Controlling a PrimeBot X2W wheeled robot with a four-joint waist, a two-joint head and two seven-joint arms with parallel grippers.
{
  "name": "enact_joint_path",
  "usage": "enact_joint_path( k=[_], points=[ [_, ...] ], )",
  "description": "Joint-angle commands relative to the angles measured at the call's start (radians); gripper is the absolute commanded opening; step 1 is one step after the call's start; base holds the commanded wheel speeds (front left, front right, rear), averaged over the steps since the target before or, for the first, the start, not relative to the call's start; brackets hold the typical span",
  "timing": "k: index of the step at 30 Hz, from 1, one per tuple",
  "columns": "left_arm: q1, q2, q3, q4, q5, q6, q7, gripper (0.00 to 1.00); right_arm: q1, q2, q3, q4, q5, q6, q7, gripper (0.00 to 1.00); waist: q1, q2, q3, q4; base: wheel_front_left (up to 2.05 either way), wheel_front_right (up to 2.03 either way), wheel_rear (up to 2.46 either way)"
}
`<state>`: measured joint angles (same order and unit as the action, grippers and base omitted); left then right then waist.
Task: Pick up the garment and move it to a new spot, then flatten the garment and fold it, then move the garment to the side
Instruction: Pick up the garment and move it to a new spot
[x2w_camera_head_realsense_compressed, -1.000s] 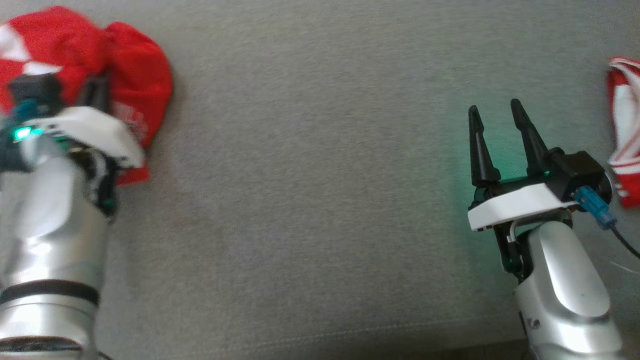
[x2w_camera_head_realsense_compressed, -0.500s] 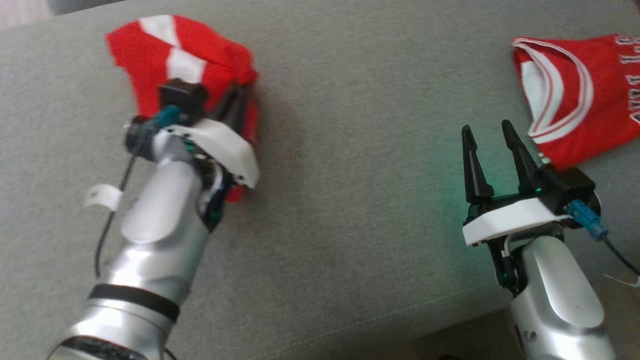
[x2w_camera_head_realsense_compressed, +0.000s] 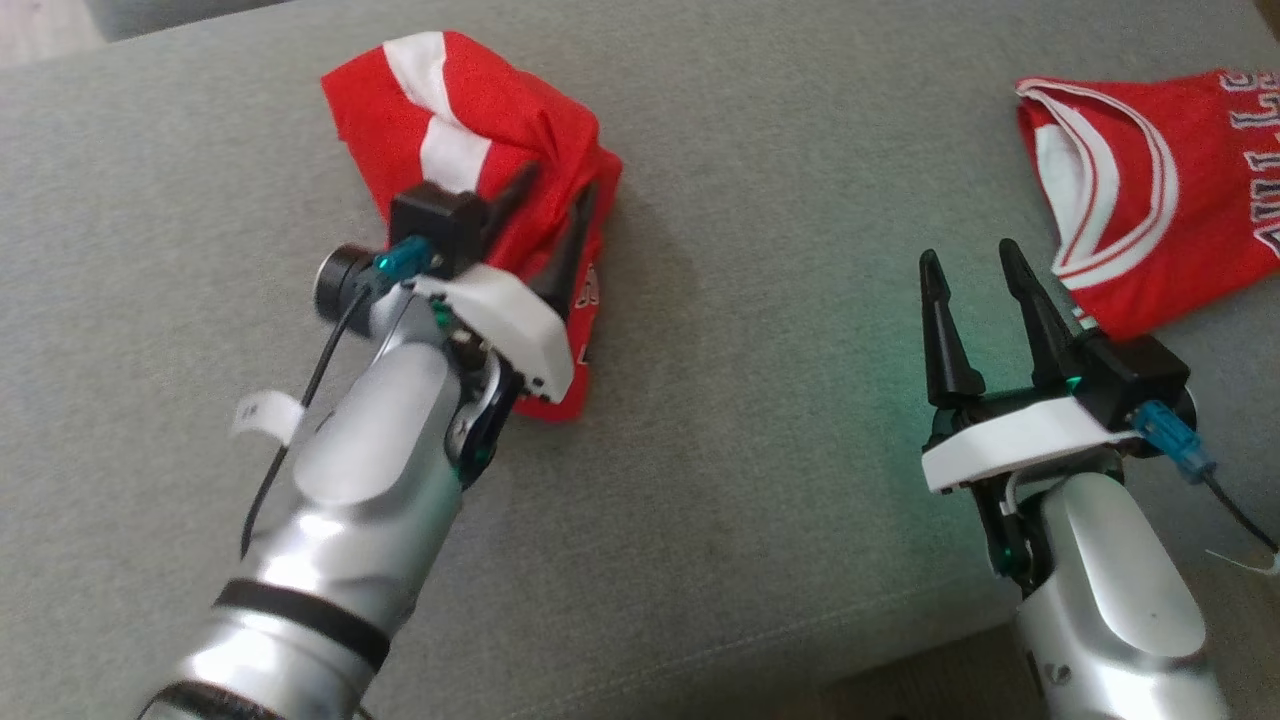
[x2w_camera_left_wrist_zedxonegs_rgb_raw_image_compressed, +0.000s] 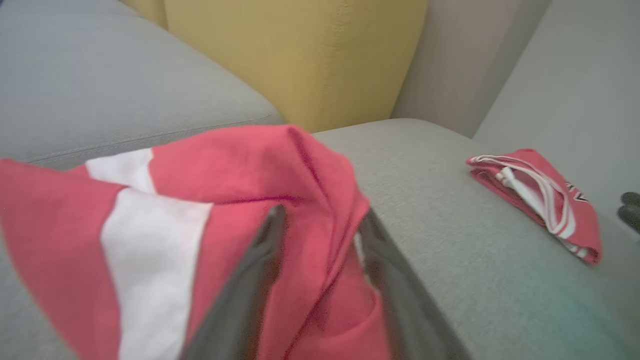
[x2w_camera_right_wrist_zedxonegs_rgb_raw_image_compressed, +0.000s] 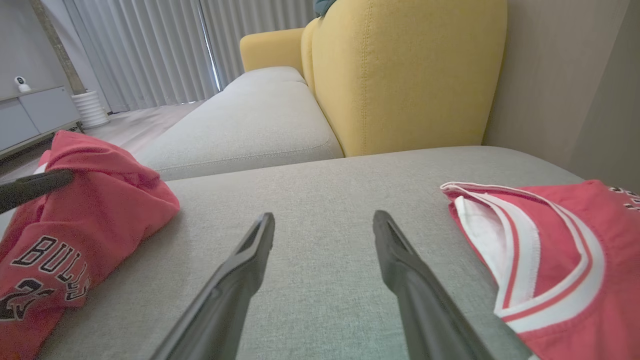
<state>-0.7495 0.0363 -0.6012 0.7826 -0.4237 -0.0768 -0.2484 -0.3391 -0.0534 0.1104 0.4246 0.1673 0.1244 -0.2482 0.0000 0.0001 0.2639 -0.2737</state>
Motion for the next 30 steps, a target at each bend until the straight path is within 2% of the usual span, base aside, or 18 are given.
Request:
enact_joint_path(
  k=[1, 4, 8, 12, 20, 30],
  points=[
    [0.0, 0.024, 0.035, -0.021, 0.007, 0.015, -0.012, 1.0, -0.003, 0.003, 0.017, -0.032, 0.001, 0.006, -0.013, 1.0, 0.0, -0.0001, -0.011, 0.016, 0.0, 0.0, 0.0],
    [0.049, 0.053, 0.081, -0.061, 0.02, 0.064, -0.013, 1.0, 0.003, 0.003, 0.012, -0.032, -0.003, 0.006, -0.013, 1.0, 0.0, -0.0001, -0.027, 0.042, 0.0, 0.0, 0.0],
    [0.162, 0.09, 0.181, -0.179, 0.045, 0.145, -0.013, 1.0, 0.018, 0.003, 0.007, -0.03, -0.013, 0.006, -0.013, 1.0, 0.0, -0.0001, -0.055, 0.083, 0.0, 0.0, 0.0],
    [0.297, 0.104, 0.267, -0.296, 0.076, 0.186, -0.013, 1.0, 0.033, 0.003, 0.006, -0.021, -0.016, 0.006, -0.013, 1.0, 0.0, -0.0001, -0.08, 0.125, 0.0, 0.0, 0.0],
    [0.489, 0.098, 0.402, -0.463, 0.152, 0.213, -0.013, 1.0, 0.056, 0.003, 0.005, 0.004, -0.025, 0.006, -0.014, 1.0, 0.0, -0.0001, -0.128, 0.193, 0.0, 0.0, 0.0],
    [0.676, 0.065, 0.516, -0.56, 0.234, 0.218, -0.013, 1.0, 0.104, 0.003, 0.01, 0.021, -0.021, 0.006, -0.014, 1.0, 0.0, -0.0001, -0.194, 0.225, 0.0, 0.0, 0.0]
  ],
)
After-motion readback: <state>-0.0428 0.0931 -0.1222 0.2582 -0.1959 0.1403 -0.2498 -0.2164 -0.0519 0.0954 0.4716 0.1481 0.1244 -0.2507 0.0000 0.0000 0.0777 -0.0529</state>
